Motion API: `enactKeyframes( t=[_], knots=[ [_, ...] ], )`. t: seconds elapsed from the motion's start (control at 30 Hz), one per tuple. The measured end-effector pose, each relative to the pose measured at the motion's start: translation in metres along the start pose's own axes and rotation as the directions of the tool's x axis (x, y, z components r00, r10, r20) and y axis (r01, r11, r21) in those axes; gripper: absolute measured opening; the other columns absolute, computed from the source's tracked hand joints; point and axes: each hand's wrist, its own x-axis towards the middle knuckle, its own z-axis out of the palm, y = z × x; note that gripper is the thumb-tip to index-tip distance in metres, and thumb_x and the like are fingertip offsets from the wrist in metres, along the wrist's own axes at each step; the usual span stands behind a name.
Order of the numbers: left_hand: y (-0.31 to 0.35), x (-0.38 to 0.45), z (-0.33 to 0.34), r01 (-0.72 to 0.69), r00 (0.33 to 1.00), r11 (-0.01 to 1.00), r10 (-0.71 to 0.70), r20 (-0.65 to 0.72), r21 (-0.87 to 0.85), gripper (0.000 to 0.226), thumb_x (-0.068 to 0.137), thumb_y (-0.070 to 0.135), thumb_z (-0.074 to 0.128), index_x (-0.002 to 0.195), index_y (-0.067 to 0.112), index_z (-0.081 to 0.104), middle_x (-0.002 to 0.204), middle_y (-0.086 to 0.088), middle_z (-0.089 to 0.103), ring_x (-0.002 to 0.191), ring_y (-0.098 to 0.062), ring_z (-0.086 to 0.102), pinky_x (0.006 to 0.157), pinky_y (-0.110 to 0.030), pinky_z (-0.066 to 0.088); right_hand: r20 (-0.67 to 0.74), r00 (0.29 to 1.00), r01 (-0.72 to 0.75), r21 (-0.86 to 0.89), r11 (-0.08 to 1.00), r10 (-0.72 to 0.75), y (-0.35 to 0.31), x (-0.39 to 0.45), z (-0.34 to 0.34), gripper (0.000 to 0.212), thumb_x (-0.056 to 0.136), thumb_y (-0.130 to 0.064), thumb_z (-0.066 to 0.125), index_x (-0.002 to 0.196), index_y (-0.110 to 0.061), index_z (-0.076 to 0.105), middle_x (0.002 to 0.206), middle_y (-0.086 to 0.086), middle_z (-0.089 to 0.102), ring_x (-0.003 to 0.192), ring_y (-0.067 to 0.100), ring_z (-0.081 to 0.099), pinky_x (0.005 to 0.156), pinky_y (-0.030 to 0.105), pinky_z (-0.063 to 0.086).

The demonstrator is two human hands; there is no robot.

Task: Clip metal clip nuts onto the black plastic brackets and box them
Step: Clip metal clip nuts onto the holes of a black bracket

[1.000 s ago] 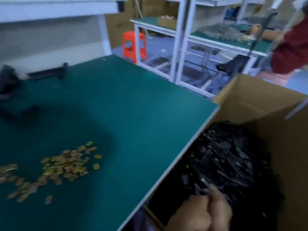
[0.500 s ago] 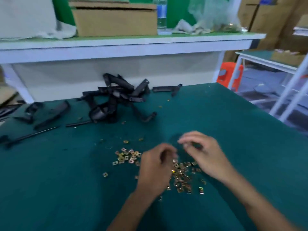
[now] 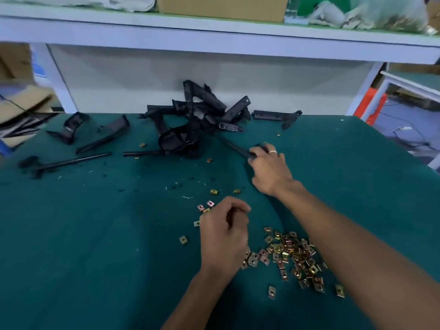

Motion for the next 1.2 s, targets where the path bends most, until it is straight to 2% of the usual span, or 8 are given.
enactKeyframes(
  t=[0.17,0.27,0.47,0.67,0.8,1.03,1.13,1.2],
  knots=[
    [0.004,0.003,-0.005,-0.016,0.99,1.0,0.018,-0.143,0.012,0.024,0.093,0.002,0.052,0.086,0.019,0.068,0.068,0.002,0.063,0.048,-0.006,0.05,0.043,-0.021,0.038,-0.227,0.97,0.025,-0.249,0.968,-0.084,0.011,-0.028,-0.013,0.04,0.075,0.002,0.059,0.115,0.002,0.064,0.155,0.001,0.034,0.149,0.033,0.018,0.101,0.056,0.035],
    [0.009,0.006,-0.014,-0.136,0.955,0.95,0.201,-0.217,0.282,0.034,0.089,-0.006,0.057,0.107,0.023,0.064,0.109,0.016,0.06,0.095,-0.011,0.061,0.069,-0.032,0.053,-0.358,0.906,0.121,-0.296,0.948,-0.227,0.018,-0.06,-0.019,0.045,0.069,0.008,0.044,0.11,0.004,0.063,0.155,0.002,0.037,0.148,0.039,0.023,0.096,0.065,0.036],
    [0.021,0.011,-0.034,-0.316,0.869,0.423,0.488,0.08,0.849,0.089,0.075,0.036,0.059,0.154,0.004,0.034,0.163,-0.012,0.028,0.156,-0.031,0.011,0.124,-0.049,0.017,-0.299,0.688,0.426,-0.571,0.702,-0.661,0.015,-0.125,-0.03,0.047,0.093,-0.004,0.028,0.105,-0.009,0.073,0.159,-0.001,0.035,0.135,0.035,0.039,0.088,0.049,0.032],
    [0.022,0.002,-0.036,-0.28,0.949,0.349,0.242,0.202,0.894,0.079,0.083,0.063,0.046,0.14,0.007,0.055,0.112,-0.006,0.073,0.115,-0.026,0.065,0.117,-0.048,0.03,-0.325,0.552,0.489,-0.619,0.614,-0.768,0.005,-0.142,-0.046,0.043,0.104,-0.014,0.031,0.099,-0.019,0.073,0.159,-0.005,0.034,0.138,0.029,0.038,0.093,0.049,0.033],
    [0.027,0.002,-0.044,-0.345,0.931,0.384,0.257,0.259,0.857,0.031,0.088,0.042,0.046,0.107,0.019,0.056,0.094,0.002,0.059,0.081,-0.025,0.062,0.068,-0.036,0.044,-0.422,0.522,0.53,-0.52,0.67,-0.741,0.003,-0.144,-0.044,0.039,0.105,-0.009,0.029,0.11,-0.009,0.067,0.163,0.0,0.029,0.144,0.033,0.033,0.097,0.052,0.036],
    [0.035,0.001,-0.046,-0.175,0.969,0.382,0.232,0.089,0.908,0.042,0.08,0.001,0.064,0.088,0.019,0.027,0.058,0.0,0.043,0.041,-0.022,0.032,0.044,-0.024,0.015,-0.557,0.685,0.501,-0.106,0.859,-0.469,0.002,-0.146,-0.034,0.055,0.086,0.006,0.036,0.138,0.001,0.054,0.169,0.001,0.024,0.156,0.026,0.024,0.105,0.042,0.039],
    [0.031,0.0,-0.048,-0.134,0.977,0.485,0.212,0.032,0.864,0.029,0.09,0.026,0.061,0.088,0.018,0.033,0.061,0.007,0.042,0.046,-0.023,0.038,0.045,-0.028,0.022,-0.462,0.887,0.268,0.499,0.824,-0.009,0.014,-0.148,-0.028,0.04,0.091,0.006,0.052,0.119,-0.012,0.075,0.13,0.006,0.071,0.101,0.008,0.07,0.084,0.029,0.059],
    [0.029,-0.002,-0.044,-0.116,0.987,0.607,0.159,0.023,0.786,0.041,0.091,0.057,0.049,0.086,0.017,0.039,0.063,0.006,0.048,0.053,-0.024,0.049,0.049,-0.033,0.031,-0.175,0.976,0.036,0.716,0.697,0.129,0.024,-0.146,-0.027,0.033,0.095,0.0,0.061,0.115,-0.02,0.076,0.111,-0.003,0.077,0.069,-0.007,0.062,0.066,0.009,0.048]
  ],
)
